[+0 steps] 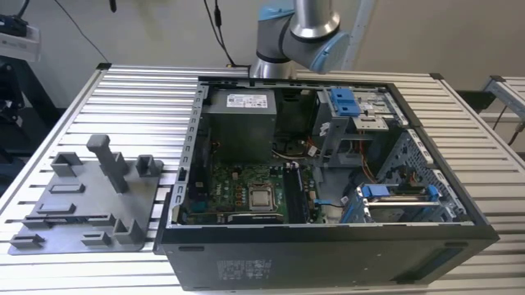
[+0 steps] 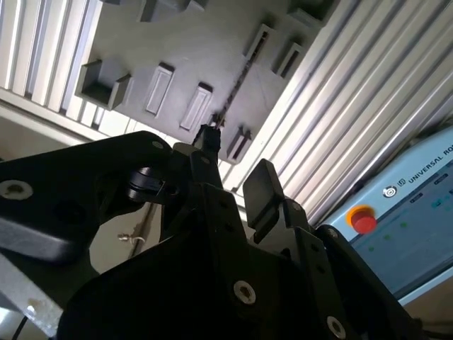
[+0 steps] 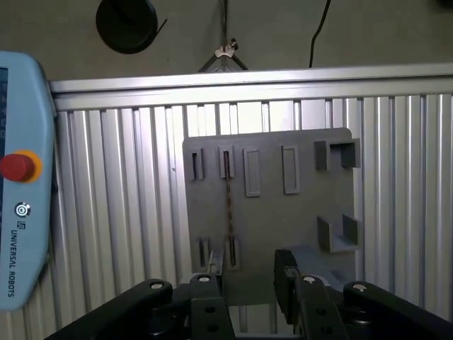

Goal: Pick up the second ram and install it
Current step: 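Pick up the second ram and move it above second insertion slot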

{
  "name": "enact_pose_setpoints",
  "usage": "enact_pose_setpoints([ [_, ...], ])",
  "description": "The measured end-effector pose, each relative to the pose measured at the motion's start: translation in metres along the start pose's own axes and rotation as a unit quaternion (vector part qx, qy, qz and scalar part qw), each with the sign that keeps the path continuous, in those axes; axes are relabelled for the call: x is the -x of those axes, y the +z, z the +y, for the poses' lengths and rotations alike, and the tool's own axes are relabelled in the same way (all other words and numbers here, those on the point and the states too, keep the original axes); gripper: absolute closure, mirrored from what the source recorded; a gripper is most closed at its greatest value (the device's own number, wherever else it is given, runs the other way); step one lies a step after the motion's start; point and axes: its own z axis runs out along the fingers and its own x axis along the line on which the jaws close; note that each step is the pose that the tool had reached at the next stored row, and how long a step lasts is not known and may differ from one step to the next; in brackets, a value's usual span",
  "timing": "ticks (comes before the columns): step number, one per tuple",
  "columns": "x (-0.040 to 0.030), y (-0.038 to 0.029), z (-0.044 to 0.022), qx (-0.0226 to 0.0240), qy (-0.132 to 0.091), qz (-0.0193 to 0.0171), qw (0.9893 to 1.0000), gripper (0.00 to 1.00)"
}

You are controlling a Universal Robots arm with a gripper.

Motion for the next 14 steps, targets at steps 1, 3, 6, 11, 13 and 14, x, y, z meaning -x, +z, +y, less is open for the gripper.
enact_pose_setpoints([
  [1,0.0000,0.0017,-0.0001,0.0000,0.000,0.0000,1.0000,0.58],
  [3,-0.0001,0.0048,-0.0003,0.0001,-0.002,0.0000,1.0000,0.58],
  [6,-0.0002,0.0099,-0.0009,0.0002,-0.006,-0.0001,1.0000,0.58],
  [11,-0.0004,0.0183,-0.0041,0.0027,-0.018,0.0000,0.9998,0.58],
  [13,-0.0006,0.0216,-0.0040,0.0029,-0.024,0.0000,0.9997,0.58],
  [14,-0.0010,0.0233,-0.0042,0.0030,-0.026,0.0000,0.9997,0.58],
])
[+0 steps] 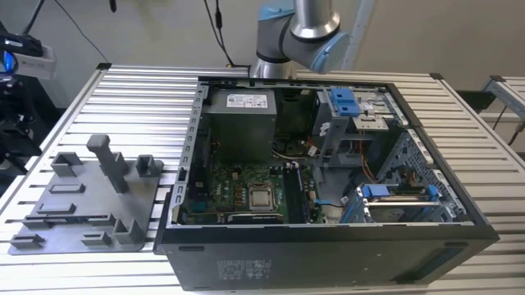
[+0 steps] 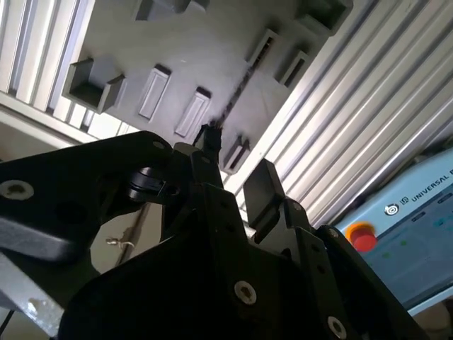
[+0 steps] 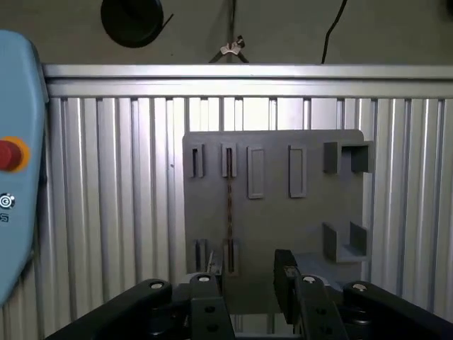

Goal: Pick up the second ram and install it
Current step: 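Pick up the second ram and move it above second insertion slot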

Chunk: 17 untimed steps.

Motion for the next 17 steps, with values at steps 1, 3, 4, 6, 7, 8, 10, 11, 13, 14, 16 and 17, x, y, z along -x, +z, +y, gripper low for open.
enact_pose_setpoints([
  [1,-0.0005,0.0018,0.0000,0.0000,-0.001,-0.0001,1.0000,0.58],
  [3,-0.0009,0.0055,0.0001,0.0001,-0.002,0.0000,1.0000,0.58],
  [4,-0.0010,0.0073,0.0001,0.0003,-0.002,0.0000,1.0000,0.58],
  [6,-0.0014,0.0108,0.0000,0.0007,-0.003,0.0000,1.0000,0.58],
  [7,-0.0018,0.0127,0.0000,0.0007,-0.003,0.0000,1.0000,0.58],
  [8,-0.0020,0.0145,0.0000,0.0007,-0.004,-0.0001,1.0000,0.58],
  [10,-0.0023,0.0182,0.0001,0.0008,-0.005,0.0000,1.0000,0.58],
  [11,-0.0025,0.0199,0.0001,0.0008,-0.005,0.0000,1.0000,0.58],
  [13,-0.0027,0.0235,0.0001,0.0008,-0.006,0.0000,1.0000,0.58],
  [14,-0.0028,0.0254,0.0001,0.0008,-0.006,0.0000,1.0000,0.58],
  [16,-0.0030,0.0291,0.0001,0.0008,-0.007,-0.0001,1.0000,0.58],
  [17,-0.0031,0.0309,0.0001,0.0008,-0.007,0.0000,1.0000,0.58],
])
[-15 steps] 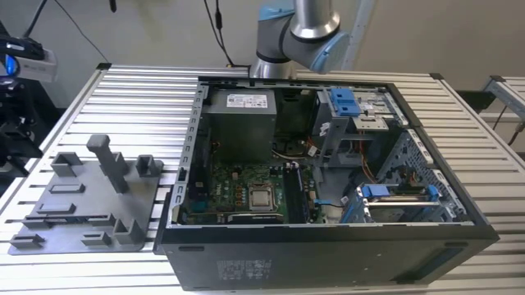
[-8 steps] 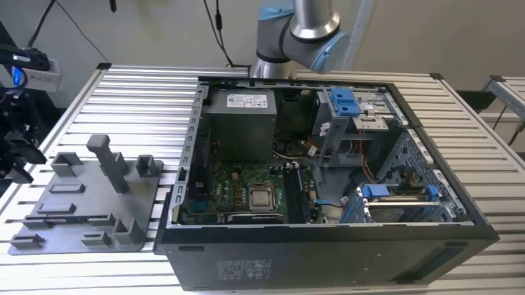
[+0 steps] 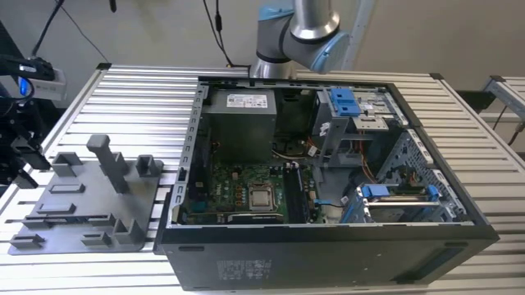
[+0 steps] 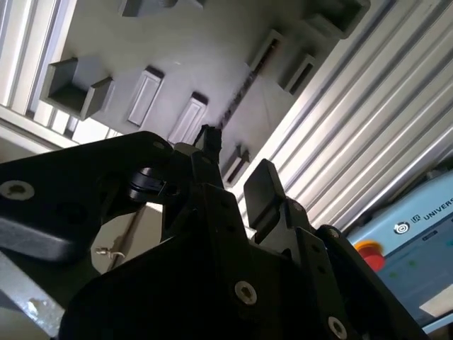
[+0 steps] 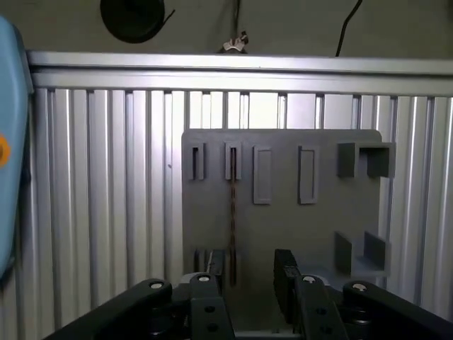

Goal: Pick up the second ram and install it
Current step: 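Pick up the second ram and move it above second insertion slot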

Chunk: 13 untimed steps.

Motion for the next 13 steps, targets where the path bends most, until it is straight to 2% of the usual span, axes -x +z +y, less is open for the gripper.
enact_pose_setpoints([
  [13,-0.0008,0.0236,0.0000,0.0001,-0.003,0.0000,1.0000,0.58],
])
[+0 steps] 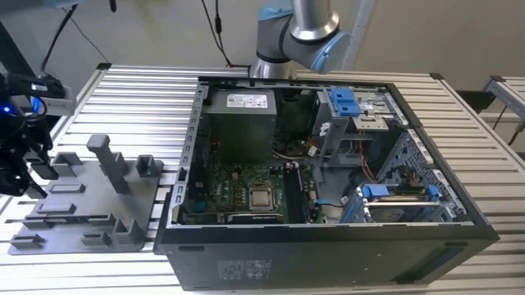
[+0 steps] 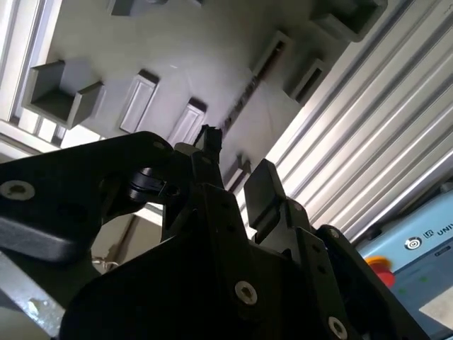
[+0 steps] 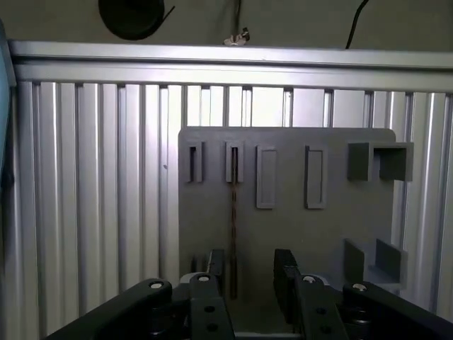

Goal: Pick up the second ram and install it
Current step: 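Pick up the second ram and move it above second insertion slot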

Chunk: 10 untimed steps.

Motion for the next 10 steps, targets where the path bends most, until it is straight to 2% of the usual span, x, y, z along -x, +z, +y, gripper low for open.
enact_pose_setpoints([
  [10,-0.0008,0.0180,0.0000,0.0000,-0.002,0.0000,1.0000,0.58],
])
